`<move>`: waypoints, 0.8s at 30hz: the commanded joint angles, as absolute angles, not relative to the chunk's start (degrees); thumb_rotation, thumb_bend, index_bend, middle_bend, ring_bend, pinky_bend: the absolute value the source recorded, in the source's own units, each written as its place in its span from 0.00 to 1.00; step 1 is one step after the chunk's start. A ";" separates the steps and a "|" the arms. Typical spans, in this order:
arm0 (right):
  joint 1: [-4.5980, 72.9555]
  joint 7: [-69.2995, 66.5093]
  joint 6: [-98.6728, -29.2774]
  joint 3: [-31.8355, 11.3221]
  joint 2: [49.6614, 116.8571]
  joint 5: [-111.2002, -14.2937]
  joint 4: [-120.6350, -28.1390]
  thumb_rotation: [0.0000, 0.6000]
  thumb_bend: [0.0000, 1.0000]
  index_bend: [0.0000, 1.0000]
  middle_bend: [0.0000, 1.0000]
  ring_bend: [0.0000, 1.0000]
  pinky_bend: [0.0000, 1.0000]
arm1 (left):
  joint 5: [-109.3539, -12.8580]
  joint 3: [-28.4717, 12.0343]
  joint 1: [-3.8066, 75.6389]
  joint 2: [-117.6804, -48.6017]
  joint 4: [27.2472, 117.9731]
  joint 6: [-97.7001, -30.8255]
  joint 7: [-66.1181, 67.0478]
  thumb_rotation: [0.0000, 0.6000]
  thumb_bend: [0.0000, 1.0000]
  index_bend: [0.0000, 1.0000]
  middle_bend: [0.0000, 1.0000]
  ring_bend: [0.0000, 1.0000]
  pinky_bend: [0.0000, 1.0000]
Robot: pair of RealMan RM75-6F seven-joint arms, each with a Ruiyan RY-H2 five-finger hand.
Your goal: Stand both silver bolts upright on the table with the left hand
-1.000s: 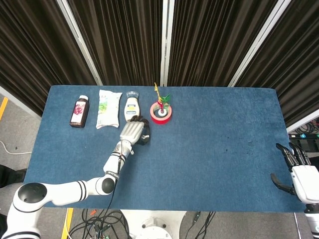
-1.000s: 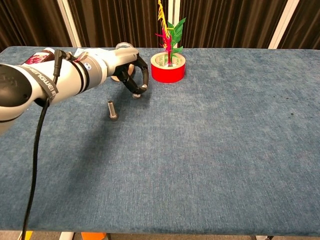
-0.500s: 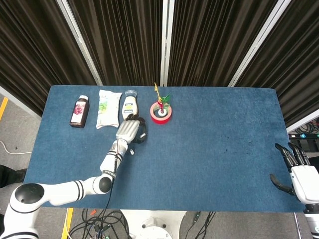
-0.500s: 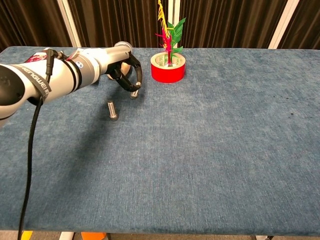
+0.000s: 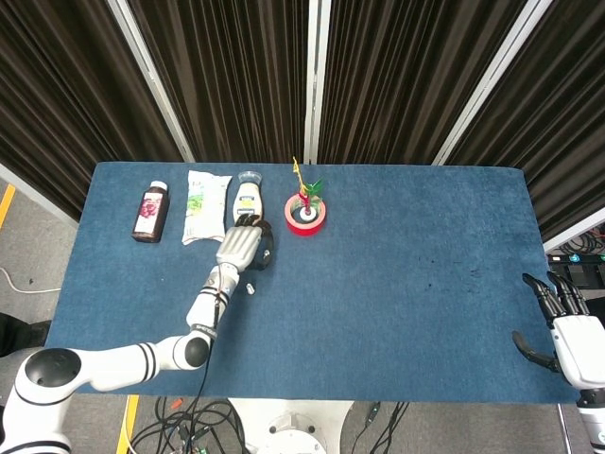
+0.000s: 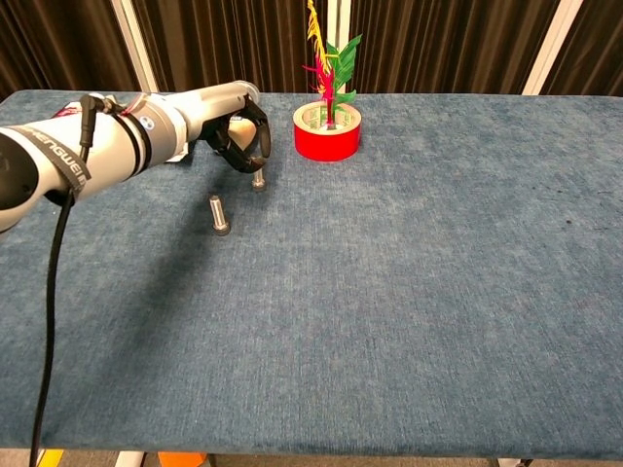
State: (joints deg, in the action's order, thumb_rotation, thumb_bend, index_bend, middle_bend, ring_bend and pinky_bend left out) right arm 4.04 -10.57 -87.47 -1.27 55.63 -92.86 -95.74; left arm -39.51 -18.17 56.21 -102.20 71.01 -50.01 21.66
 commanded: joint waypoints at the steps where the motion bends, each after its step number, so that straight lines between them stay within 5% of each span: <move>1: 4.05 -10.55 -87.49 -1.25 55.62 -92.92 -95.76 1.00 0.23 0.06 0.16 0.00 0.00 | -39.63 -18.17 56.09 -101.98 71.42 -50.16 21.65 1.00 0.39 0.48 0.22 0.05 0.00; 11: 4.01 -10.65 -87.92 -1.31 55.49 -93.31 -95.75 1.00 0.23 0.06 0.16 0.00 0.00 | -47.12 -17.30 53.65 -97.75 78.22 -56.87 21.49 1.00 0.38 0.40 0.22 0.05 0.00; 24: 3.63 -12.51 -88.95 -0.92 55.59 -94.33 -94.36 1.00 0.23 0.06 0.16 0.00 0.00 | -60.79 -11.33 36.87 -77.53 96.43 -75.31 16.23 1.00 0.32 0.33 0.22 0.05 0.00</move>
